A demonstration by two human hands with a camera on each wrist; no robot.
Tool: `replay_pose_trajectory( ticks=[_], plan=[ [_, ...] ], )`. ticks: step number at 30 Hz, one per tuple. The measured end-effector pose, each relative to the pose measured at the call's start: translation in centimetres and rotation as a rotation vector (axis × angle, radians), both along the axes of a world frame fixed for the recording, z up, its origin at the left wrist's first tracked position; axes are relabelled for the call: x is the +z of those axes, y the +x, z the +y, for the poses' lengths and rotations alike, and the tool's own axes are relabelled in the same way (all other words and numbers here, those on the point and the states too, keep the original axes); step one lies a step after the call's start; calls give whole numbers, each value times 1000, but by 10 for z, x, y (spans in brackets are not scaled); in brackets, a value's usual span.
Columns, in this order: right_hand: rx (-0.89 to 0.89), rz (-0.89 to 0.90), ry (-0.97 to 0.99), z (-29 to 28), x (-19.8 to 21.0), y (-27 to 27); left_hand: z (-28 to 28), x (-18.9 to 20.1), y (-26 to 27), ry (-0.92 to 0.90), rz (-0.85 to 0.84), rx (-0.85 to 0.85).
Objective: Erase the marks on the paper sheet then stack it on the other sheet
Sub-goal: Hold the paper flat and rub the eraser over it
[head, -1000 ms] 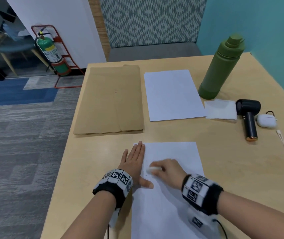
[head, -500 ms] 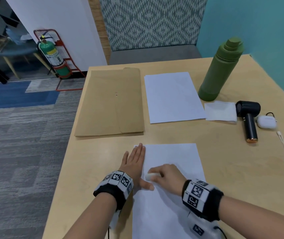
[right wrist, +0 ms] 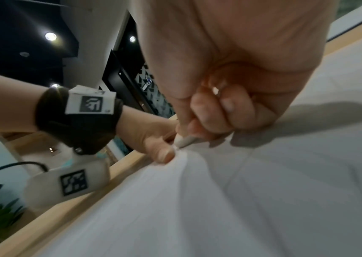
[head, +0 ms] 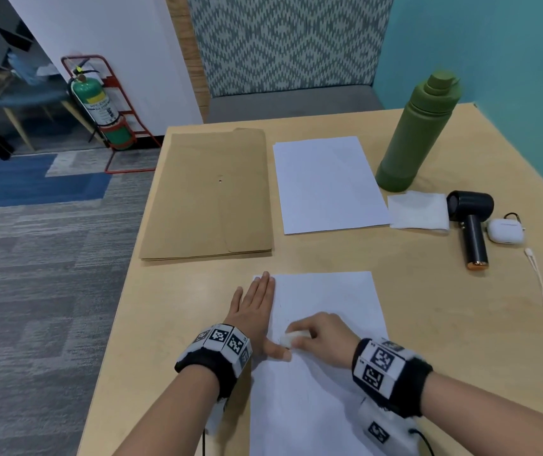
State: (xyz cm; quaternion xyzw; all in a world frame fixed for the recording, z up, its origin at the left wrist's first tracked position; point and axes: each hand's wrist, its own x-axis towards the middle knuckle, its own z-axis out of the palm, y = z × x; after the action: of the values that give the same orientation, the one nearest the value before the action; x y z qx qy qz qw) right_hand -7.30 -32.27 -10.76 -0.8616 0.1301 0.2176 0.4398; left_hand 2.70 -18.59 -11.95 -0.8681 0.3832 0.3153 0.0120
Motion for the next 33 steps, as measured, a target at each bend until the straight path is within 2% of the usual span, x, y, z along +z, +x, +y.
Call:
replay_pose_trajectory(
  ticks=[2,5,8,10,13,15,16,20,21,25,29,31,33],
  plan=[
    [-61,-37,-27,-8,1,13,-1,1,0,12,0,1],
    [-297,-104,-63,-24,-4,40,-2,2,0,20,3,4],
    [-366,-141,-70,-25,-9,42,-2,1,1,28,9,5],
    [-245,-130,-45,-18,-8,26,-1,1,1,21,8,2],
    [30,-34,-22,-13,-2,0,-1,1,0,6,17,10],
    [41,0,21,-19,2,-8,-1,3,0,9,23,12],
    [-67,2,105,-22,3,-11,-1,4,0,12,27,10],
    [-795,-57,576,-41,4,-19,-1,14,-2,31,73,-7],
    [-888,-58,660,-45,3,-21,-2,17,-5,35,62,-25],
    [-1003,-13,782,-54,-2,-21,-18,24,-44,-38,-23,-190],
    [-1051,63,821,-59,-4,-19,-27,9,-88,-98,122,-465],
    [-1041,91,797,-61,-5,-19,-15,0,-89,-78,78,-433],
    [-1010,113,756,-60,-3,-18,5,1,-82,-74,-190,-226]
  ],
)
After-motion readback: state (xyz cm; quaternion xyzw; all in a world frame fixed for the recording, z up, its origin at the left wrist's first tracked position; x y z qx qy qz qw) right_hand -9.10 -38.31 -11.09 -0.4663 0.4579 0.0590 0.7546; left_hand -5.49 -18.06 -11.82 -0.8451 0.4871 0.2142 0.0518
